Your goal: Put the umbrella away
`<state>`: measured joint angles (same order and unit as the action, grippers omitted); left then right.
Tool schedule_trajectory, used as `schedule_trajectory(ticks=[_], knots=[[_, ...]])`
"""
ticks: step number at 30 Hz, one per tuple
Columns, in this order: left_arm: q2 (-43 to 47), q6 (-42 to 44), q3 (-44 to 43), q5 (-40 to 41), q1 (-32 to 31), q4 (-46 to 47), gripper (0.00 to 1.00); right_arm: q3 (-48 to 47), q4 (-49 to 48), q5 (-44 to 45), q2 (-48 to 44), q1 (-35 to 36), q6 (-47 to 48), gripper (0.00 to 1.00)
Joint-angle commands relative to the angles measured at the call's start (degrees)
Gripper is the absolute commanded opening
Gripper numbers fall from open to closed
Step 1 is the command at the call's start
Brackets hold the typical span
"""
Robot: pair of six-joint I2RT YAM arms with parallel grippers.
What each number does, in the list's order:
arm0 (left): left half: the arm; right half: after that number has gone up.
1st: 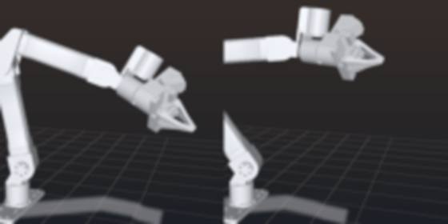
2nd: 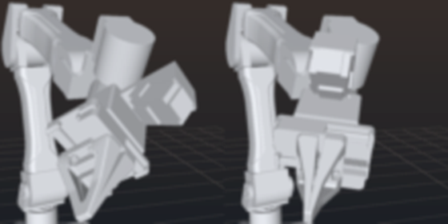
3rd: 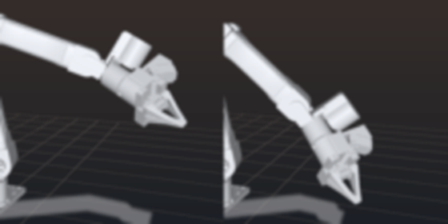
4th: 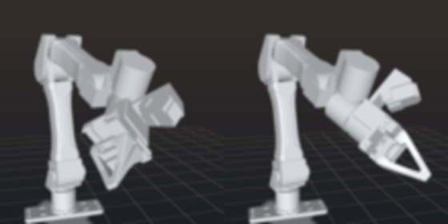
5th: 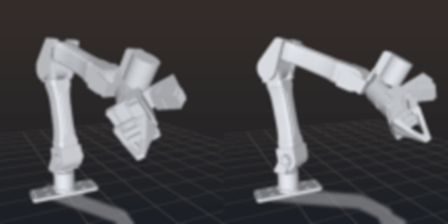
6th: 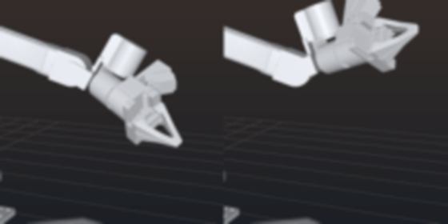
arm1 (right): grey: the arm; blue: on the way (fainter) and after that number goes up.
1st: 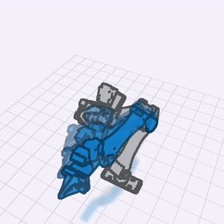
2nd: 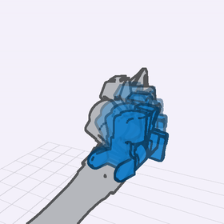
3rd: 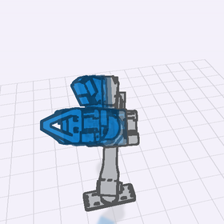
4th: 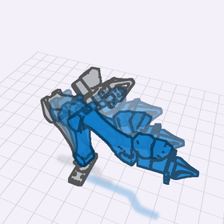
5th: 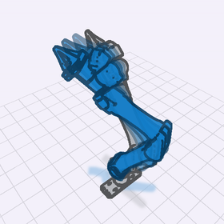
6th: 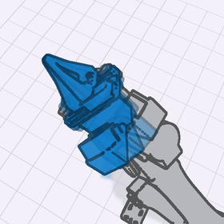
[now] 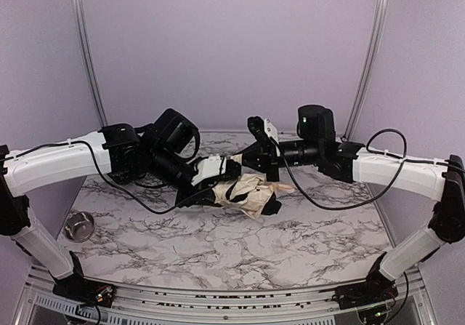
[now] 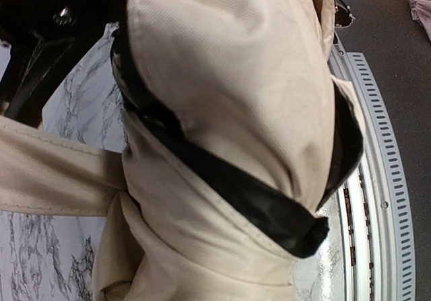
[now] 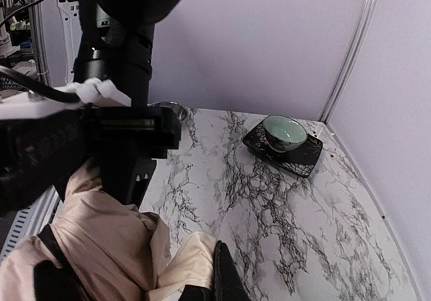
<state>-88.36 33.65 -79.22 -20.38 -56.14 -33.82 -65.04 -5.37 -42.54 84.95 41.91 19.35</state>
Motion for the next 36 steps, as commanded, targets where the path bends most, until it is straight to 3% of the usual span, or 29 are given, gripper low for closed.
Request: schedule_trajectory(ticks=[1,4,10,14,19,25,33,36], knots=[[-7.46,-1.34,1.97,-4.22,2.04,-13.34,0.0,6.89,-24.05,5.66,-7.18,4.83,-4.45,0.0],[-12.81,-2.96,-0.33,-5.05,3.66,-11.72,0.0,13.79,-33.82,6.5,-5.34,8.54,-9.66,0.0],[-18.95,-5.91,-2.72,-7.11,9.01,-10.56,0.0,21.1,-36.2,12.04,-2.03,11.43,-9.01,0.0],[-20.12,-5.88,-1.85,-8.98,10.82,-8.93,0.0,27.13,-43.34,14.73,-0.01,11.77,-9.59,0.0],[-26.19,-5.79,-5.03,-11.06,11.47,-8.89,0.0,24.08,-44.44,13.4,7.56,13.95,-8.09,0.0],[-30.24,-5.0,-7.82,-12.12,13.98,-8.89,0.0,21.62,-44.83,16.02,10.2,15.39,-3.01,0.0],[-41.96,0.76,-19.15,-11.27,19.33,-16.35,0.0,12.7,-35.62,14.46,17.78,16.53,6.72,0.0],[-41.75,4.68,-18.65,-12.95,20.01,-16.86,0.18,14.49,-35.92,15.37,21.08,15.73,7.45,0.0]])
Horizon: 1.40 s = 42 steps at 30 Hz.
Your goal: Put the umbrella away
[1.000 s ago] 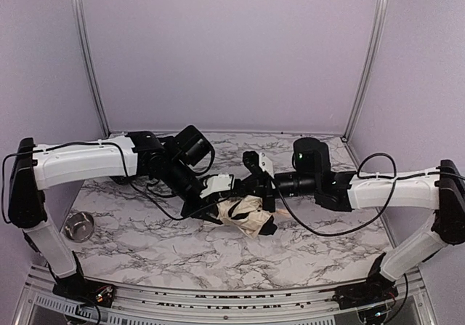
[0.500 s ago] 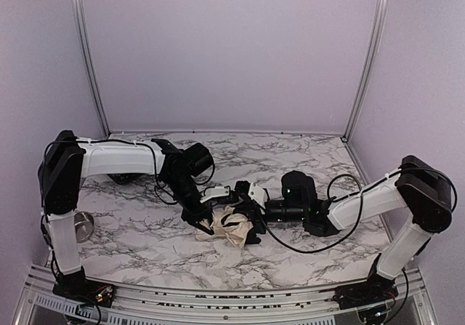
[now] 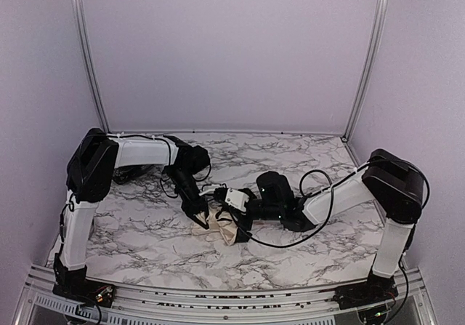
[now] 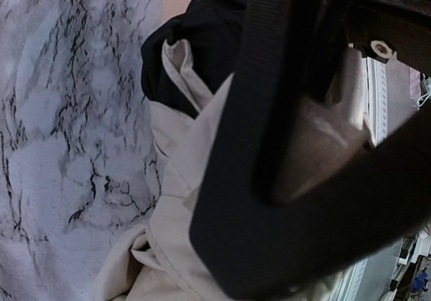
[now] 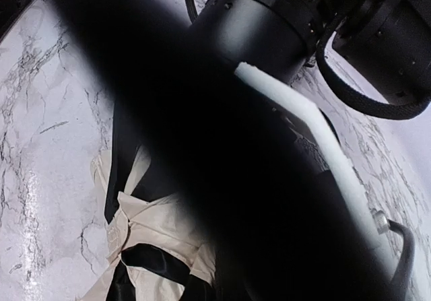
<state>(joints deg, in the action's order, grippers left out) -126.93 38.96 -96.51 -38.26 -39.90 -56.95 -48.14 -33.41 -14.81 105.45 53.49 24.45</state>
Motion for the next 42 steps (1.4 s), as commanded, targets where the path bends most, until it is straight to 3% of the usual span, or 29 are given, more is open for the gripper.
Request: schedule_trajectory(ticks=[1,5,14,20,27,31,33,39,40,42], knots=[[-2.62,0.53,-0.53,5.19,3.79,7.09,0.27,-1.87,-8.73,-12.78,1.42,3.8,2.05,0.0],[-0.18,6.34,3.28,5.55,3.7,12.03,0.53,-2.29,-9.11,-12.89,3.79,3.37,2.0,0.0],[9.74,11.01,17.15,8.32,3.03,29.22,0.75,-2.87,-7.75,-12.37,5.23,2.85,2.93,0.0],[16.72,12.95,26.57,9.47,1.49,39.78,0.81,-2.64,-8.49,-12.41,5.24,2.87,2.07,0.0],[18.72,11.34,27.35,4.89,-1.29,42.0,0.83,-4.06,-14.76,-11.06,6.78,3.01,-1.7,0.0],[18.84,8.41,27.56,3.75,-1.32,43.15,0.74,-4.36,-16.25,-10.84,7.31,3.73,-2.32,0.0],[18.74,7.16,27.63,3.82,-1.16,43.37,0.61,-3.65,-16.1,-10.62,6.96,4.03,-2.21,0.0],[18.61,4.26,27.91,3.76,-0.58,44.58,0.05,1.12,-16.76,-9.27,3.74,4.85,-4.03,0.03],[18.61,3.87,28.06,4.4,-0.58,44.63,0.0,1.57,-16.59,-9.28,3.53,4.93,-4.48,0.04],[19.01,2.8,28.77,7.05,-0.56,45.22,0.0,2.44,-15.84,-8.8,3.39,4.95,-5.28,0.07]])
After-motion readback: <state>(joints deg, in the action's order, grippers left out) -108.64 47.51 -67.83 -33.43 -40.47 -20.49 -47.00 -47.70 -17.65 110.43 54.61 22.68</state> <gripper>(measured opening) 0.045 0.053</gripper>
